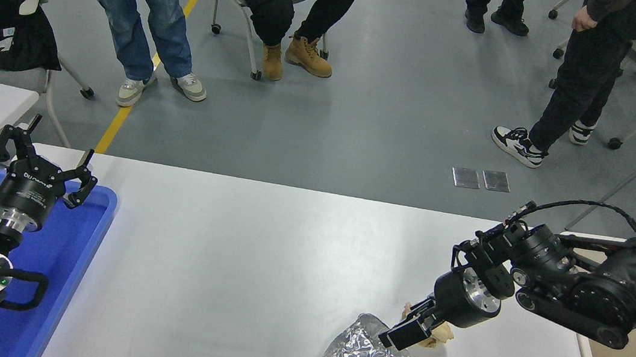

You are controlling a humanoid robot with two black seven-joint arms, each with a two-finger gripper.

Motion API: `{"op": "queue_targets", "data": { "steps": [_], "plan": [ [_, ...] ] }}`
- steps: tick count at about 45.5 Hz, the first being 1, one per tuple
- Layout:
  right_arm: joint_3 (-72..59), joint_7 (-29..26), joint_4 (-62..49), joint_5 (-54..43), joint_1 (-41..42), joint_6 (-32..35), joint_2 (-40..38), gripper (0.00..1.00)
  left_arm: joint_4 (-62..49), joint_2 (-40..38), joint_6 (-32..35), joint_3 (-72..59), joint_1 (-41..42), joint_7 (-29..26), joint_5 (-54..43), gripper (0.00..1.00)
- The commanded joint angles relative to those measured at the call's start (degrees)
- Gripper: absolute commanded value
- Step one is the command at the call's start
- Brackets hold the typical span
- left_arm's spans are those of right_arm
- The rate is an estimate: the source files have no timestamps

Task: Clean the table surface

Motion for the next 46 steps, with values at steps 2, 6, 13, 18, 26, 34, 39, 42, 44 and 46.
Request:
{"op": "queue_targets", "data": {
  "steps": [2,6,13,18,26,34,39,42,44,46],
  "plan": [
    [0.86,-0.02,-2.13,-0.64,-2.51,-0.04,1.31,0.98,0.00,0.01,0.00,0.00,0.00,0.00,0.00,1.00],
    [0.78,0.07,-2.75,-0.73,-3.57,-0.04,1.13,0.98,0.00,0.01,0.00,0.00,0.00,0.00,0.00,1.00],
    [0.95,0.07,-3.01,-0.82,-4.97,-0.30,1.31,0.97,0.00,0.01,0.00,0.00,0.00,0.00,0.00,1.00],
    [0.95,0.07,-3.27,-0.82,-5.85,-2.15,1.22,0.97,0.00,0.01,0.00,0.00,0.00,0.00,0.00,1.00],
    [0.95,0.07,-3.45,-0.91,-6.55,-2.68,1.13,0.93,0.00,0.01,0.00,0.00,0.00,0.00,0.00,1.00],
    [0.95,0.07,-4.24,-0.91,-7.08,-3.73,1.13,0.87,0.00,0.01,0.00,0.00,0.00,0.00,0.00,1.00],
    [0.86,0.07,-4.86,-0.91,-7.78,-4.52,1.04,0.86,0.00,0.01,0.00,0.00,0.00,0.00,0.00,1.00],
    [0.86,0.07,-5.73,-0.91,-8.40,-4.70,1.04,0.86,0.00,0.01,0.00,0.00,0.00,0.00,0.00,1.00],
    [0.86,0.07,-6.35,-0.91,-8.66,-4.87,1.04,0.86,0.00,0.01,0.00,0.00,0.00,0.00,0.00,1.00],
    [0.69,0.07,-6.96,-0.91,-9.10,-5.40,1.04,0.86,0.00,0.01,0.00,0.00,0.00,0.00,0.00,1.00]
  ]
}}
